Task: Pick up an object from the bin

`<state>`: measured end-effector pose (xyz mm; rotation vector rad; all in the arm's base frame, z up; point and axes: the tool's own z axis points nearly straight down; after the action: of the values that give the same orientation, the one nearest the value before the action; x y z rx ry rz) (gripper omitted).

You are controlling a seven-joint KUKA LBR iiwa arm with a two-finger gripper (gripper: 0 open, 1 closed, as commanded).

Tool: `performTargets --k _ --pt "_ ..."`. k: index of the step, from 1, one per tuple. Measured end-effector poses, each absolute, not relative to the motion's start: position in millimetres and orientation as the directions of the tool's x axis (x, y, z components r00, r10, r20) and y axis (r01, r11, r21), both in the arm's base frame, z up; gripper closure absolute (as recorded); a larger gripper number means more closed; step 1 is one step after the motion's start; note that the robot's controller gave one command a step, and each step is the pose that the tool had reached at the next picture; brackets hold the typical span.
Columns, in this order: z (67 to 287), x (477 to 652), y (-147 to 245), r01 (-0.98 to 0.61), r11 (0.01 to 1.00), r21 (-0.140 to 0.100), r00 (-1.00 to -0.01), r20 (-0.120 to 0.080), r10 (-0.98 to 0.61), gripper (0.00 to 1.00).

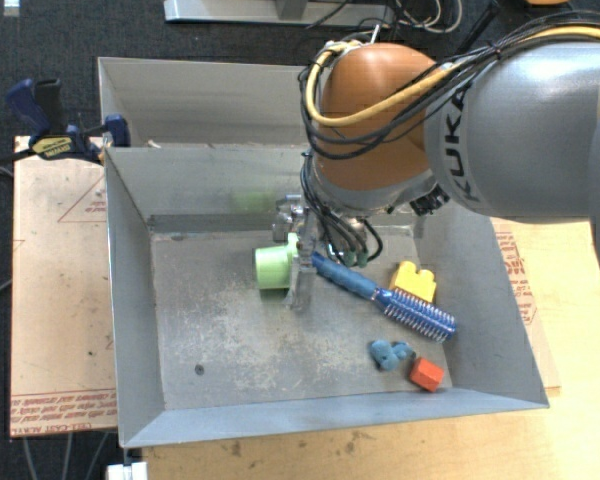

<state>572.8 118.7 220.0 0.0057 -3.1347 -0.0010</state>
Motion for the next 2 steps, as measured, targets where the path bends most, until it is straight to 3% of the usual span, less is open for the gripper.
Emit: performTargets --k 1,2 --pt "65 616.6 85 -0.007 1.0 0.0 -1.0 0.004 -0.007 0.0" --pt "101 608.2 83 0.043 0.999 0.002 -0.999 -0.003 0.043 0.0"
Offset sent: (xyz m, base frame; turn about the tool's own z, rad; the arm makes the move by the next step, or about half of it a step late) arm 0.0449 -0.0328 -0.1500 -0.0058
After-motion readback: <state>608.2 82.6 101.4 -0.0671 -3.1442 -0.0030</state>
